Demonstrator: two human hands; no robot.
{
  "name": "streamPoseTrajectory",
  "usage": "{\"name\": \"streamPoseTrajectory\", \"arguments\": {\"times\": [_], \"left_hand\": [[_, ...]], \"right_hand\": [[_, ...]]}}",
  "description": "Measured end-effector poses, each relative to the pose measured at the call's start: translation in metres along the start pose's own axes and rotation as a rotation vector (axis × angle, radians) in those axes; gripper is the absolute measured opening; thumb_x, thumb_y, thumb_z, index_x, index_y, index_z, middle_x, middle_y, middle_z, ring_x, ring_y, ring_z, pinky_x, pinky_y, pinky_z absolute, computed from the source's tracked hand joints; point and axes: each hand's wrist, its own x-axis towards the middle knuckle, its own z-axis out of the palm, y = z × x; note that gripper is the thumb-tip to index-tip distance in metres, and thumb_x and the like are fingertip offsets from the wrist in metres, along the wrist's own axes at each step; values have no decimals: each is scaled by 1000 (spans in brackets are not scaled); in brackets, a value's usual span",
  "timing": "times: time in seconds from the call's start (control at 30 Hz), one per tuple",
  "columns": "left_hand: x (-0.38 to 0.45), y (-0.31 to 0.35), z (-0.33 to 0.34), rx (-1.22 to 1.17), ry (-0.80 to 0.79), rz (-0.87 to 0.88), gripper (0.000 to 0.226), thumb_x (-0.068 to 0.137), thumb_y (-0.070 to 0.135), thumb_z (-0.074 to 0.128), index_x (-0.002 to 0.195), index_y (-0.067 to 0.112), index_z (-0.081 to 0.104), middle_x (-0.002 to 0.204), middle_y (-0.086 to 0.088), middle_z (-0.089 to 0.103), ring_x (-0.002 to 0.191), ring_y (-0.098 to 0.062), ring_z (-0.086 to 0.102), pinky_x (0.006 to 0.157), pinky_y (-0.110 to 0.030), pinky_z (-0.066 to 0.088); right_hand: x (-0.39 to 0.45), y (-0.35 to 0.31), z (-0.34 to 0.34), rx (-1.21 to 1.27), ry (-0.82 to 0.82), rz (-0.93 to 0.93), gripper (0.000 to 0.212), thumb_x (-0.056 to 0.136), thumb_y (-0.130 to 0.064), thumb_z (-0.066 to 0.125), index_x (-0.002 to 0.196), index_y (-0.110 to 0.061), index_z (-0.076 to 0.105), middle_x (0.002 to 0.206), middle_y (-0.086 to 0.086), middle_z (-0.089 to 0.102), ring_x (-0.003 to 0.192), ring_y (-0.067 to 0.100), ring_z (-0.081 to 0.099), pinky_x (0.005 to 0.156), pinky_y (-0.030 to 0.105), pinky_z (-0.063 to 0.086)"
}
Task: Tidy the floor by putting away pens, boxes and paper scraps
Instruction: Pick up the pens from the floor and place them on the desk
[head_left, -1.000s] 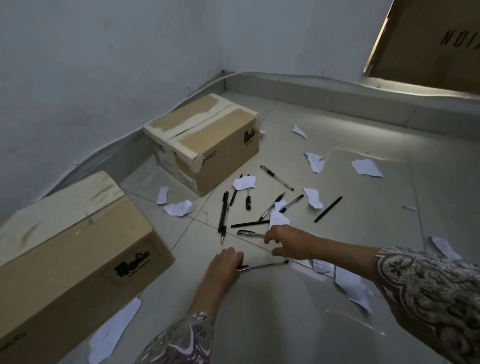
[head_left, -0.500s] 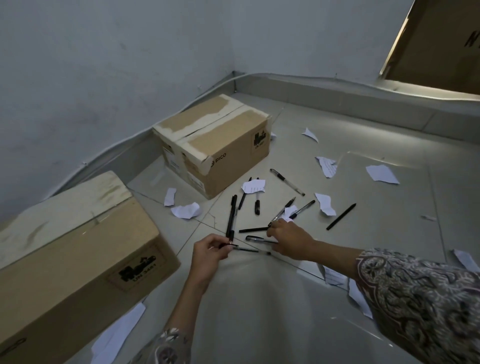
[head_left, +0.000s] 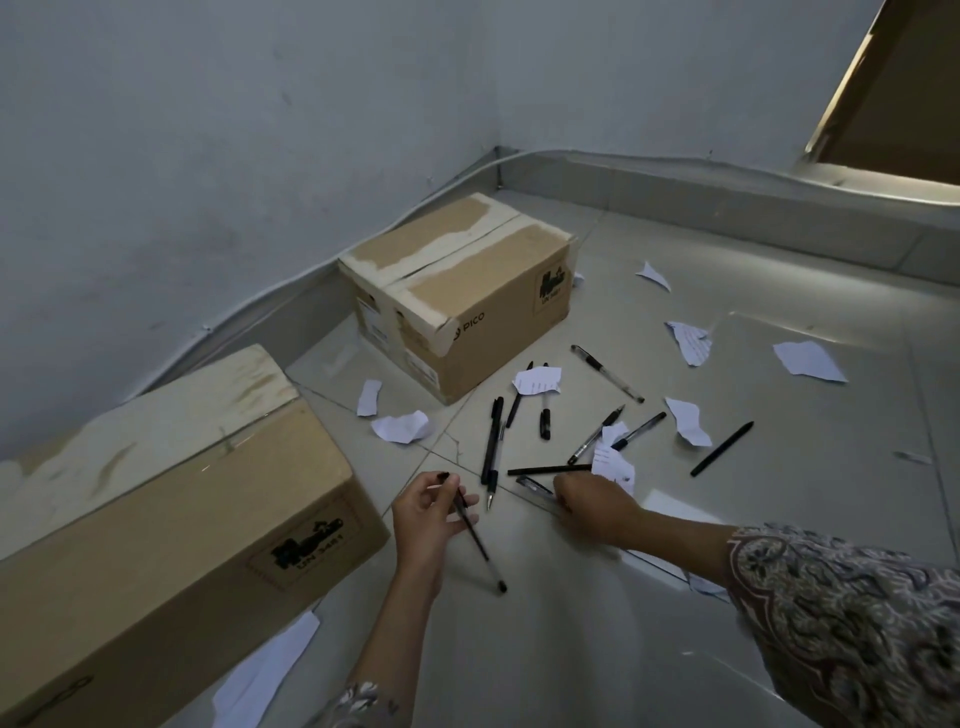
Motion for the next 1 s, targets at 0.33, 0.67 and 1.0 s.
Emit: {"name": "streamPoseTrajectory", "arguments": {"times": [0.33, 0.67, 1.0], "left_hand": [[4, -3, 25, -86, 44, -104, 11, 91, 6, 54, 81, 1, 57, 78, -18, 66, 73, -31, 67, 55, -30, 59], [4, -5, 24, -164, 43, -184, 9, 88, 9, 60, 82, 4, 63, 77, -13, 69, 63, -23, 65, 57, -29, 56], [23, -2, 1, -239, 46, -203, 9, 90, 0, 53, 94, -4, 60, 76, -16, 69, 66, -24, 70, 60, -30, 60]], "right_hand": [[-6, -55, -16, 772, 36, 33, 11, 85, -12, 61, 75, -12, 57, 70, 5, 53, 65, 15, 47, 63, 28, 41], [-2, -76, -18, 1099, -59, 86, 17, 85, 3, 58, 70, -5, 58, 65, 10, 60, 49, 11, 61, 50, 22, 53], [42, -61, -26, 870, -49, 83, 11, 83, -3, 60, 74, -3, 68, 75, 12, 65, 61, 15, 57, 57, 22, 49]]}}
